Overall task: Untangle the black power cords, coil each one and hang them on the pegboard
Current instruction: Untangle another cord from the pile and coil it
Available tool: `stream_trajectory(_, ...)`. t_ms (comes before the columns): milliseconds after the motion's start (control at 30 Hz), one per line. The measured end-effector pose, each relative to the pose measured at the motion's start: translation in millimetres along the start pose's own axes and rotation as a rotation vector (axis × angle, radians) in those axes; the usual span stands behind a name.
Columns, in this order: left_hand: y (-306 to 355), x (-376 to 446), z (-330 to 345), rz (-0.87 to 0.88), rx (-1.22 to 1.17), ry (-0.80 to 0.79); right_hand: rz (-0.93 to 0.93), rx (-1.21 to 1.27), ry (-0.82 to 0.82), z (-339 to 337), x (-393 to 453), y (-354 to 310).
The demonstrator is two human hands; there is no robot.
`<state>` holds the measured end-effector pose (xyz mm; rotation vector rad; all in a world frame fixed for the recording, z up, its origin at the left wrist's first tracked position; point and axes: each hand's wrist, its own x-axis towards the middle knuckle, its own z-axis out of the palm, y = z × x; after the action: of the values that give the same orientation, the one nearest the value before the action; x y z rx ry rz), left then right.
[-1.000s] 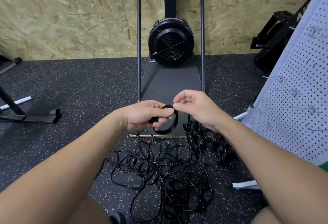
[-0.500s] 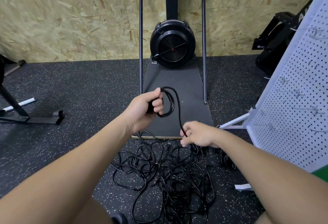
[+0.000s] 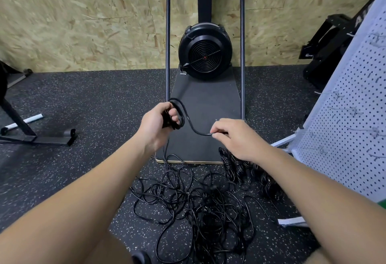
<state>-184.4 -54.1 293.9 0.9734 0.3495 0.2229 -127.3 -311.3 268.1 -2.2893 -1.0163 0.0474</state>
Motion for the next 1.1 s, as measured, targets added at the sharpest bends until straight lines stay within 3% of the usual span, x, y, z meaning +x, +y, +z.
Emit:
stream_trajectory(233,-17.4,-22.6,24.4,0.056,0.613,-0.288,-0.207,0.009,0.019,-11.8,0.6,-36.7)
stream_trajectory(367,-22.5,-34.5,34.2,0.001,0.746,-0.444,-0.070,0.084,0.234,-23.2,-0.6,-34.9)
stream_trajectory(467,-18.3,-40.2,39.0,-0.119,0.679,-0.492,0.047,0.176,0.294,-28.4,-0.2,-24.4)
stream_trajectory(633,-16.7,-40.8,35.5,-0.194,0.555,-0.523,0.081,0.362,0.181,-31.4,4.4,-14.1)
stream_trajectory(933,-10.2,-40.5,36.4,-0.098,0.357,-0.322,0.391,0.360,-0.122,-0.8,-3.4,28.9)
stream_trajectory(1100,-2.9,-32.2,28.8,-0.043,0.110,-0.195,0.526,0.431,-0.070,15.6,-1.2,41.2)
